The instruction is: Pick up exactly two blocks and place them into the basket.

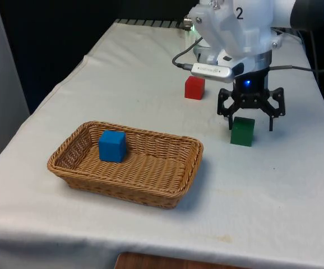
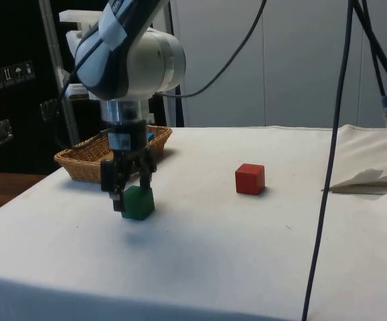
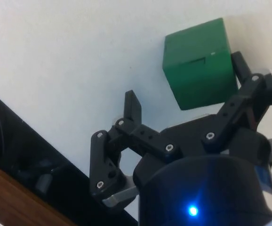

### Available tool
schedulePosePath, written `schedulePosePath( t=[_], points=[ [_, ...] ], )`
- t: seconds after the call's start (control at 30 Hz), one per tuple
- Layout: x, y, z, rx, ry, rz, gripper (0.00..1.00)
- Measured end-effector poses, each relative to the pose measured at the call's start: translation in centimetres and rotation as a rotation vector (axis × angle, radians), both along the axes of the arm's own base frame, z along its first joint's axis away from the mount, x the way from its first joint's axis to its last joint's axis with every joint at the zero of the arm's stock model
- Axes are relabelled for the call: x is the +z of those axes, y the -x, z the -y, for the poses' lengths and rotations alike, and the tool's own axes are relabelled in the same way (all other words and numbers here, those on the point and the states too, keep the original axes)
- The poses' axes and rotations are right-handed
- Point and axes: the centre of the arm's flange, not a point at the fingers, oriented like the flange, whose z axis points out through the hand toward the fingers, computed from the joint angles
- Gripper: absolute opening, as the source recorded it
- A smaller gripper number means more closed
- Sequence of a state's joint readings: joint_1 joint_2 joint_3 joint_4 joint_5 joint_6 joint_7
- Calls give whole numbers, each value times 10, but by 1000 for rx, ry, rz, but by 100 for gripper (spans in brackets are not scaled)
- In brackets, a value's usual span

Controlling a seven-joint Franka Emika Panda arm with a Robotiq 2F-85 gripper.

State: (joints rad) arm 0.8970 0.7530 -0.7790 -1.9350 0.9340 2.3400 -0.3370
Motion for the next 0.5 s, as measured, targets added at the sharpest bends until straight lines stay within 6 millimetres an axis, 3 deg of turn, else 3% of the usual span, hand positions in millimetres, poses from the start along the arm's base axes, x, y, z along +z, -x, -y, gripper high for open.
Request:
schedulePosePath(
  t=[0.1,0.13,0.23,0.27,0.37,0.5],
  points=[
    [-2,0,-1,0,1,-1,99],
    [-3,0,-1,0,2,0,91],
    [-5,0,-4,-1,4,4,58],
    [-6,0,-4,-2,5,5,36],
    [-6,0,-5,-2,5,5,3],
    [-5,0,-5,-3,3,7,0]
  ],
)
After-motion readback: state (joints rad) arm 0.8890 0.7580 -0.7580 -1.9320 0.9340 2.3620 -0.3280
